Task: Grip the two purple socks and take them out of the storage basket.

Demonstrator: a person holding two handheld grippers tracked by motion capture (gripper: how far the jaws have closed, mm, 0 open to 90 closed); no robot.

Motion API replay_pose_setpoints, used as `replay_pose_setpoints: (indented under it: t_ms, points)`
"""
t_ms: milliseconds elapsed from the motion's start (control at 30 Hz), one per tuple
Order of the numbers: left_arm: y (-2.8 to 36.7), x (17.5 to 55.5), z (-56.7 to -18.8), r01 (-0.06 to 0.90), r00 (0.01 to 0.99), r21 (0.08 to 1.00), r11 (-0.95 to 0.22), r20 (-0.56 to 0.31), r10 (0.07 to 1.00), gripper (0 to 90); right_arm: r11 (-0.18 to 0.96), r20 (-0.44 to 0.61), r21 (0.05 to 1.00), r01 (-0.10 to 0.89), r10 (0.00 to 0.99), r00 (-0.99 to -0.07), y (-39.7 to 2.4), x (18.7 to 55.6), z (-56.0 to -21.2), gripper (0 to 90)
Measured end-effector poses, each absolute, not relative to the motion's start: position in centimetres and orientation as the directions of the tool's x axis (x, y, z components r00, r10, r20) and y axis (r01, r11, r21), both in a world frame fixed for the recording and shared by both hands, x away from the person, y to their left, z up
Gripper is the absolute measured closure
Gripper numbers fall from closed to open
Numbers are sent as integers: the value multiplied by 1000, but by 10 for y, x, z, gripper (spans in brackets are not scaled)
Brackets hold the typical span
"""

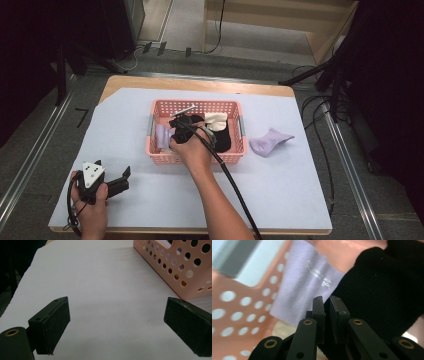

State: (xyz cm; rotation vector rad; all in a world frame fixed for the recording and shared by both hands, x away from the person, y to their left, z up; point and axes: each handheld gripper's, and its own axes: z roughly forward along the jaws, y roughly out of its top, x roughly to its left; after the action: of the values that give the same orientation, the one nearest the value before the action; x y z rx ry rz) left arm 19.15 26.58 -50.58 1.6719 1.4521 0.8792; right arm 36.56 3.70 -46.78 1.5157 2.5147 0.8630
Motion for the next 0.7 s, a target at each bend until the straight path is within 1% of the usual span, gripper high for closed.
replay_pose_setpoints:
  t_ms: [67,100,200,333,400,467,500,533,567,600,633,700]
  points:
    - [266,192,-506,484,124,871,-85,28,992,75,349,205,493,797,844,-496,35,367,-468,829]
    - [266,192,-506,485,125,870,-87,30,992,76,336,185,473,815,866,-464,27,370,-467,831]
    - [266,192,-506,487,126,869,-89,30,992,75,313,174,460,831,886,-430,16,374,-467,829]
    - [266,192,-506,488,128,868,-89,30,991,75,299,156,452,840,901,-405,6,378,-467,829]
    - [266,192,-506,489,128,868,-90,30,991,75,291,125,456,841,915,-384,-1,380,-466,820]
    - [266,192,-506,487,126,869,-90,32,992,75,301,109,466,832,914,-392,-1,380,-465,802]
    - [266,192,-506,487,127,868,-92,33,991,75,321,99,511,798,900,-425,1,377,-462,748]
    - [266,192,-506,487,127,868,-92,33,991,75,332,96,535,777,889,-447,3,376,-461,727]
    - [266,192,-506,487,127,868,-92,33,991,76,329,107,553,766,883,-457,6,374,-460,707]
    - [265,192,-506,487,126,869,-91,34,991,76,329,107,553,766,883,-457,6,374,-460,707]
    - [265,192,-506,486,126,869,-91,33,992,75,324,145,577,750,863,-484,13,372,-456,671]
    - [265,192,-506,485,125,870,-89,31,992,75,335,159,585,739,846,-510,19,371,-455,636]
